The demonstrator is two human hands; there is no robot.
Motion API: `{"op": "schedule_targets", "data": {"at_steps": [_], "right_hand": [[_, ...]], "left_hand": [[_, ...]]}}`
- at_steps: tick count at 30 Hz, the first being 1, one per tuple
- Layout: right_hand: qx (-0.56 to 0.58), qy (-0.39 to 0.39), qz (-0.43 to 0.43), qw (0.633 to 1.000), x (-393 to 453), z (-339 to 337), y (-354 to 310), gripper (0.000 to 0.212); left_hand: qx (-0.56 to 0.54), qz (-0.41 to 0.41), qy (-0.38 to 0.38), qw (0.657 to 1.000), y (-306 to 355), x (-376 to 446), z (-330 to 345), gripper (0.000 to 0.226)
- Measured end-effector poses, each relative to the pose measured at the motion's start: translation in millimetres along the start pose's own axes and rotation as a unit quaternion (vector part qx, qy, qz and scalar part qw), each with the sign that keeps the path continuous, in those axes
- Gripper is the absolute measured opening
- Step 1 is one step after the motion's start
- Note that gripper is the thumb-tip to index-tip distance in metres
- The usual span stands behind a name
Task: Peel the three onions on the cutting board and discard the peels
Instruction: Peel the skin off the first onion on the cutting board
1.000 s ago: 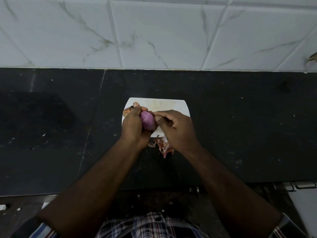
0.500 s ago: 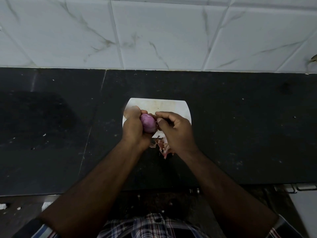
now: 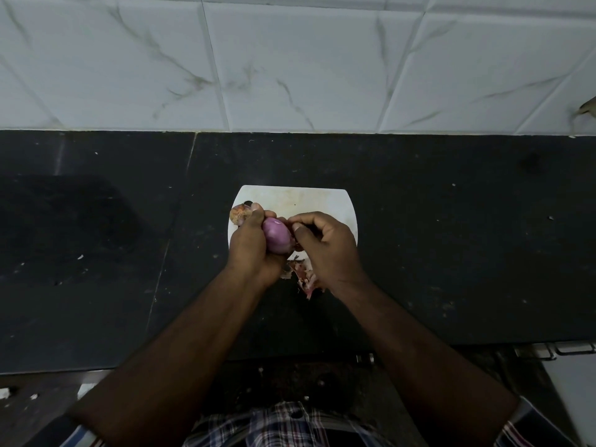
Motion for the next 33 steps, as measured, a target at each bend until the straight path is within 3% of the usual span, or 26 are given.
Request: {"op": "schedule_targets", "data": {"at_steps": [5,11,19,21,23,26,29,33], "right_hand": [[-0.032,-0.035,-0.022,0.999,-6.4,6.4,-6.0,0.023],[-0.036,0.056,-0.018,0.998,-9.4,-4.6,-10.3,0.011],[0.092,0.016,0.090,0.992,-2.5,6.9,8.3,0.016],[0.070,-0.020,0.049,0.996,-9.9,12.1,1.5,0.019],[0.014,-0.004,-0.012,1.000,-15.4,8.7,-5.7,0.030],[-0.010,0.045,-0.068,0.997,-9.6,-4.9,-14.8,0.028],[-0.030,0.071,-0.121,0.990,-3.0,-16.5,-24.1,0.024],[-0.027,0.116,-0.188,0.975,-9.2,-19.2,-40.7,0.017]], "left_hand": [[0.021,0.004,0.018,1.000,4.6,9.9,-7.2,0.032],[0.018,0.017,0.017,1.000,4.3,10.1,-1.9,0.034],[-0.023,-0.012,-0.009,1.000,-0.1,6.3,5.7,0.034],[-0.057,-0.021,0.000,0.998,1.2,5.8,5.3,0.033],[-0.062,-0.045,-0.032,0.997,-1.6,1.7,13.4,0.032],[0.067,-0.043,-0.122,0.989,-4.0,-14.8,29.2,0.038],[0.150,-0.042,-0.127,0.980,-4.3,-16.0,25.7,0.023],[0.029,-0.047,-0.132,0.990,0.1,-12.6,27.4,0.009]]}}
Point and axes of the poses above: each hand's wrist, its own x-axis towards the middle knuckle, its own z-axis out of the palm, y = z × x, the point moved 10 cm from there along x, towards the middle knuckle, and after that the axes turned 6 degrees about y, right-handed, at the moved point
